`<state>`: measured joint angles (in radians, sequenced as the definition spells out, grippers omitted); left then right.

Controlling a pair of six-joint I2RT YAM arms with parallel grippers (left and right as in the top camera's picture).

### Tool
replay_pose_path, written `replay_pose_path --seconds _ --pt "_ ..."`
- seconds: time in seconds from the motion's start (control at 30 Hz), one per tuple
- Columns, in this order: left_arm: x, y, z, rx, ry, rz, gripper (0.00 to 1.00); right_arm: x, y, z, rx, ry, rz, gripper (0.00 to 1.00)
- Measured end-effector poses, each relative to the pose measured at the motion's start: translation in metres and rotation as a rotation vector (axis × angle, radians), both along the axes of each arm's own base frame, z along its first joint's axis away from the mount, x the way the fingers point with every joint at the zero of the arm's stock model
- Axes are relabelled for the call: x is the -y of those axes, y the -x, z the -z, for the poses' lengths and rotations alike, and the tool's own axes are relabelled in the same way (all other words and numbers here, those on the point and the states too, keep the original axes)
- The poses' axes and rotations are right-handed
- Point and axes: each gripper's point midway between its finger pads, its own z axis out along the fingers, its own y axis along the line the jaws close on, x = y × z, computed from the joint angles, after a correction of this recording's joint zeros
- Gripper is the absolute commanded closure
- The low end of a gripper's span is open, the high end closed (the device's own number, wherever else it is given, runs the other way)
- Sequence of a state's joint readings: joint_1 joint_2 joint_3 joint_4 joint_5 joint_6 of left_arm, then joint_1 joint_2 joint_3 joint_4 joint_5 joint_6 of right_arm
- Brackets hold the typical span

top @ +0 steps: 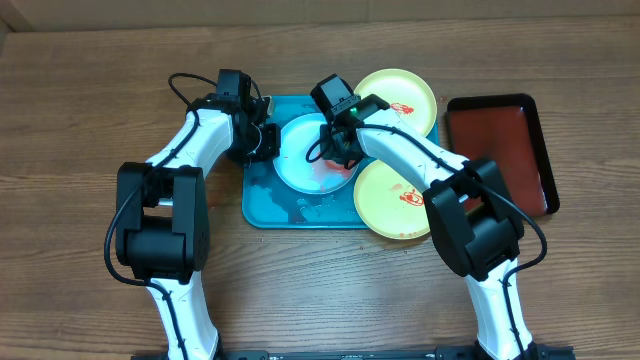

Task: Clean dirty plates on tray and stack at the side
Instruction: 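Carry the sponge with the right gripper onto the white plate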

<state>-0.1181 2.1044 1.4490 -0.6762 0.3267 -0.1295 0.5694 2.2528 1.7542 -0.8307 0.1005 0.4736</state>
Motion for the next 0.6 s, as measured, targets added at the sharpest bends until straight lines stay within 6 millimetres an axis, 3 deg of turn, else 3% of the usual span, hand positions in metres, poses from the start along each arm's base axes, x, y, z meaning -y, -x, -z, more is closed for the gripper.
replay_pose_path --seconds 0.2,0.6 --pt "0.0 0.0 0.0 0.0 0.0 0.0 0.96 -0.006 -0.005 0.0 0.016 -0.025 -0.008 0.96" --pt "-0.004 -0.001 0.001 0.0 -0.011 -0.007 0.96 -0.077 -0.002 0.004 -0.101 -0.452 -0.121 0.96"
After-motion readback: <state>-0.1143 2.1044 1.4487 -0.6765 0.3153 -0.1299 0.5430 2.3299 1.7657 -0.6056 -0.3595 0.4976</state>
